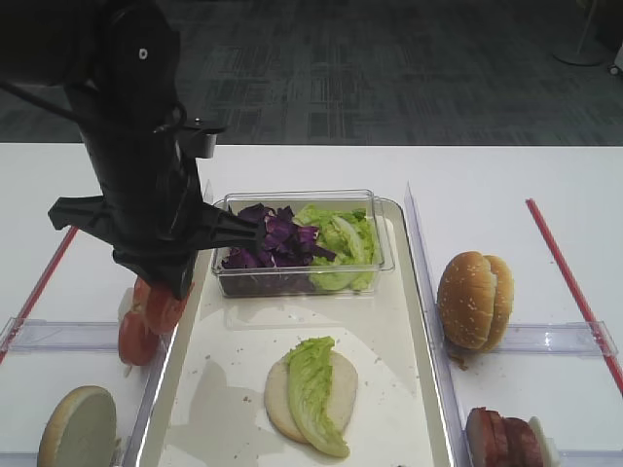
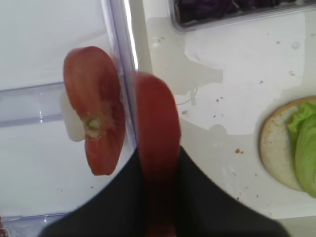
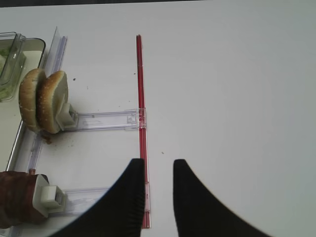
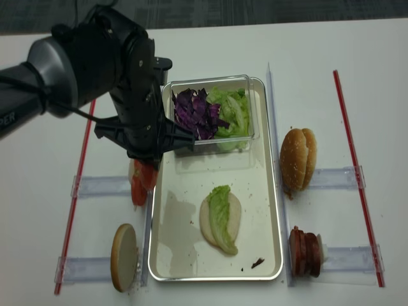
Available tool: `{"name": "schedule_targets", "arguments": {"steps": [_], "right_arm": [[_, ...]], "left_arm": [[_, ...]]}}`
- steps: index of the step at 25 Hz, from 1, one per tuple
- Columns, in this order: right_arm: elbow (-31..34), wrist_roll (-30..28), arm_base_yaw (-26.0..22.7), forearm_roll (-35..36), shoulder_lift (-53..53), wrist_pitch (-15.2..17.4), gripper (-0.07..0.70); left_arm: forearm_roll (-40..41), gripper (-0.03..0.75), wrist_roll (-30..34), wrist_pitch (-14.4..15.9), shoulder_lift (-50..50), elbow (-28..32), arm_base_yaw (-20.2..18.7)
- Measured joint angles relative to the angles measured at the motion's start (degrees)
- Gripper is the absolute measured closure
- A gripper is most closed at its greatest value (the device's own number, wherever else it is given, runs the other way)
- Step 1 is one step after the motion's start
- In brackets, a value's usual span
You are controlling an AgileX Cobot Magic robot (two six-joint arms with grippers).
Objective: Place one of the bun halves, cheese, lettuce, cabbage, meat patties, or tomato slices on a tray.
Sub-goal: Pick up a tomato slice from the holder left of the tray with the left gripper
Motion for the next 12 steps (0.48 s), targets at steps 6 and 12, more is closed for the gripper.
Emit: {"name": "schedule_targets", "arguments": {"steps": [6, 12], "right_arm": [[0.0, 0.0, 0.0, 0.0, 0.0, 0.0, 0.438], [0.0, 0.0, 0.0, 0.0, 0.0, 0.0, 0.438]], "left_arm": [[-0.1, 0.646, -0.1, 1.1, -0.5, -0.5, -2.1], [-0.2, 0.647, -0.9, 1.3, -1.2, -0.6, -4.6]]}}
